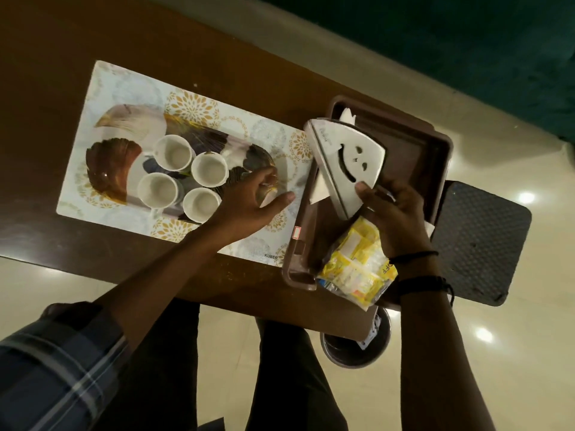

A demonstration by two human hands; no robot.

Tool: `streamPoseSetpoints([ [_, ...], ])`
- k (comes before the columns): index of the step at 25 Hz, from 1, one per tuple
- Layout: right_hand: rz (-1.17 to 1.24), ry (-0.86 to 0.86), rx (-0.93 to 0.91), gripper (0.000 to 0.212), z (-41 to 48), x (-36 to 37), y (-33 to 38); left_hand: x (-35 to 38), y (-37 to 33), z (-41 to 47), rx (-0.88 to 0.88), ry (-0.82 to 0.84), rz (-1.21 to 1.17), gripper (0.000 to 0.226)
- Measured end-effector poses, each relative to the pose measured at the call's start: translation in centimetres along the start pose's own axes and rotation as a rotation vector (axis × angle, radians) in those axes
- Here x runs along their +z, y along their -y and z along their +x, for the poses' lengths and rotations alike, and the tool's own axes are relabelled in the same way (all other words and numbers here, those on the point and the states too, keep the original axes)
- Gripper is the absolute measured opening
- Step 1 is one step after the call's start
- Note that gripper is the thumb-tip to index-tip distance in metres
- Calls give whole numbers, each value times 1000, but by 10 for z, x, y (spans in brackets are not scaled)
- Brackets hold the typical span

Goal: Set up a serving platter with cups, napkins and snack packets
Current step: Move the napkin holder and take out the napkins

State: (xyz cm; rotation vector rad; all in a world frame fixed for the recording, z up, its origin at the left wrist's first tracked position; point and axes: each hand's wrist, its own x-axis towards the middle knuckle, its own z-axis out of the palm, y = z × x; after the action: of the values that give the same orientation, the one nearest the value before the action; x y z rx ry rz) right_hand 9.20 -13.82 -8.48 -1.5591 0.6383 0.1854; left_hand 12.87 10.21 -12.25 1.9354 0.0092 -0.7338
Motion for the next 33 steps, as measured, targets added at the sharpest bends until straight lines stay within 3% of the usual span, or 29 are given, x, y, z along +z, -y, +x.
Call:
streamPoseSetpoints([
  [3, 7, 217, 62, 37, -10, 35, 4, -7, -3, -1, -77, -11, -333, 44],
  [6, -99, 321, 69, 40, -12, 65, 10, -21, 3, -8, -22, -51, -372, 31],
  [10, -365, 380, -89, 39, -5, 92, 23, -38, 22, -15, -26, -82, -359, 30],
  [13, -544, 321, -180, 35, 6, 114, 28, -51, 39, -16, -38, -169, -127, 40],
  [17, -753, 146, -286, 37, 37, 149, 34, -82, 61, -14, 73, -343, 392, 53],
  [21, -831, 229, -313, 37, 70, 191, 35, -112, 80, -3, 56, -388, 645, 60],
  [26, -936, 319, -321, 41, 89, 228, 20, -127, 89, 7, 15, -247, 684, 67],
  [33, -959, 431, -291, 47, 96, 240, 5, -134, 91, 2, -33, -243, 653, 60],
])
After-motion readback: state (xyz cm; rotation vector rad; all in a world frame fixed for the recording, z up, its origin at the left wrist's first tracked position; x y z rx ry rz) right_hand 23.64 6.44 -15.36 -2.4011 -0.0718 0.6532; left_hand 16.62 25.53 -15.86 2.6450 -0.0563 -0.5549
